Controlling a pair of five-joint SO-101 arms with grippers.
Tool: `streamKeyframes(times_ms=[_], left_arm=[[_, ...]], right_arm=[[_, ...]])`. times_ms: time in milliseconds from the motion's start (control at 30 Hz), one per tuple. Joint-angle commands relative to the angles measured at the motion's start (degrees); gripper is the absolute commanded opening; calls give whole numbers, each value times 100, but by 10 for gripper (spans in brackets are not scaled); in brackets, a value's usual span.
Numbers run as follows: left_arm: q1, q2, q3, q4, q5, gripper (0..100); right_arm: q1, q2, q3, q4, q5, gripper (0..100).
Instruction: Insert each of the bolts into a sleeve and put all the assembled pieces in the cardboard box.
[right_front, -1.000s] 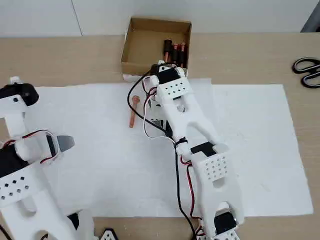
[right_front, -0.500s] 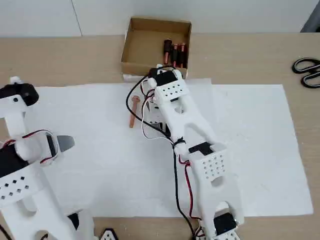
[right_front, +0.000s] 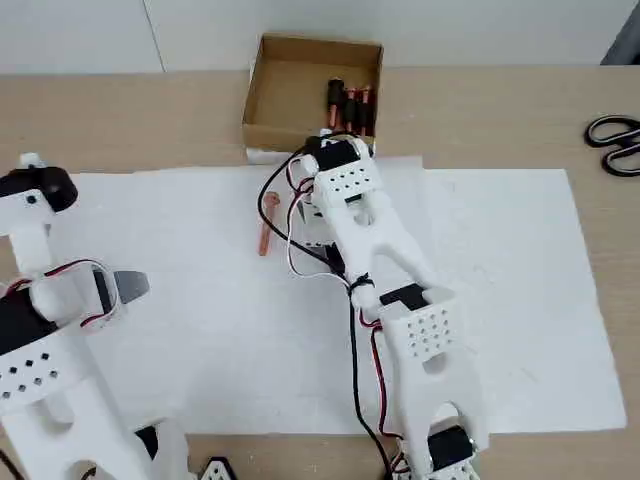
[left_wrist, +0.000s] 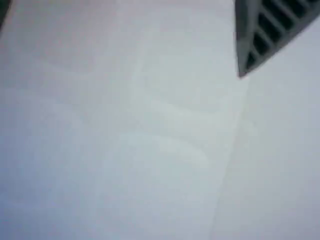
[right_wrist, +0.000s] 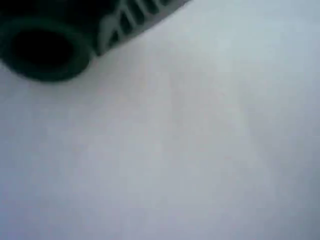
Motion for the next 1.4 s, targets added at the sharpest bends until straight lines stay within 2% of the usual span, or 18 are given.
streamKeyframes(times_ms=[0,133,233,767,867,967,1100,1233,1367], left_arm=[[-9,-97,4,62,18,302],[-9,-97,4,62,18,302],[0,-97,4,62,18,302],[26,-97,-48,62,18,302],[316,-44,-347,18,176,302],[1029,62,-708,-176,589,302],[2101,1451,-1429,-185,668,302],[2576,3613,-2967,35,668,302],[2963,5222,-4778,97,695,302]], right_arm=[[22,40,-202,13,35,8],[171,31,-431,31,53,4],[242,-145,-738,40,343,4],[259,-3152,-993,119,404,4],[409,-3741,-985,119,413,4],[796,-4136,-809,119,756,4],[1200,-4505,-79,119,1292,4],[1631,-4813,589,66,1521,4],[1798,-4813,747,66,1793,4]])
